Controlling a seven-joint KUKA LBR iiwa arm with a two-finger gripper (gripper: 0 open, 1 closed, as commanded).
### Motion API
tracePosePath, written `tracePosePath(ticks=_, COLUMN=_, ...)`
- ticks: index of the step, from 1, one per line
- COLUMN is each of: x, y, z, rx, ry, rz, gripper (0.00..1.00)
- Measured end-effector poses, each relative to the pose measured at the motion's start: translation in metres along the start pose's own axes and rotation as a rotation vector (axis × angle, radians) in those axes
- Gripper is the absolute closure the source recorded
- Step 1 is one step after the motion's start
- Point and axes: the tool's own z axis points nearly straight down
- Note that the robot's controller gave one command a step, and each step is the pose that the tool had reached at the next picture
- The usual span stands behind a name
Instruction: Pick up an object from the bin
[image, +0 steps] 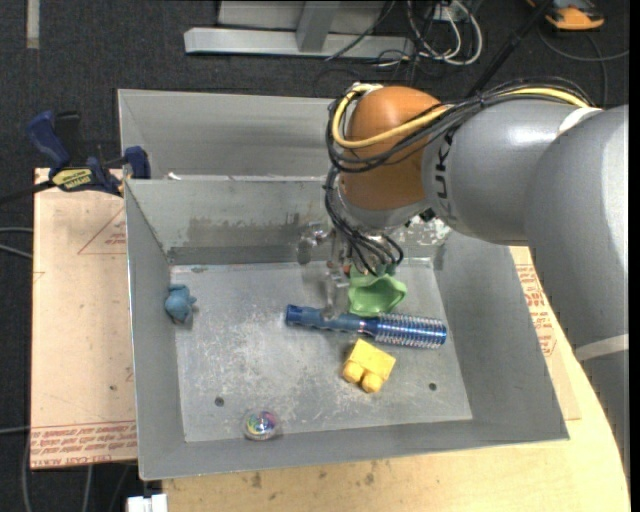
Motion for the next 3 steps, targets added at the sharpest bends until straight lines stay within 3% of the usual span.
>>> tracePosePath(ticks=1, x=0.076, y=0.021, z=0.042, rx=-0.002, ry=0.005, rz=0.004, gripper=0.00)
tracePosePath(ticks=2, x=0.072, y=0.019, z=0.039, rx=0.000, ry=-0.005, rz=0.006, gripper=1.00)
tracePosePath(ticks=3, x=0.097, y=0.029, z=0.030, rx=0.001, ry=-0.002, rz=-0.031, gripper=1.00)
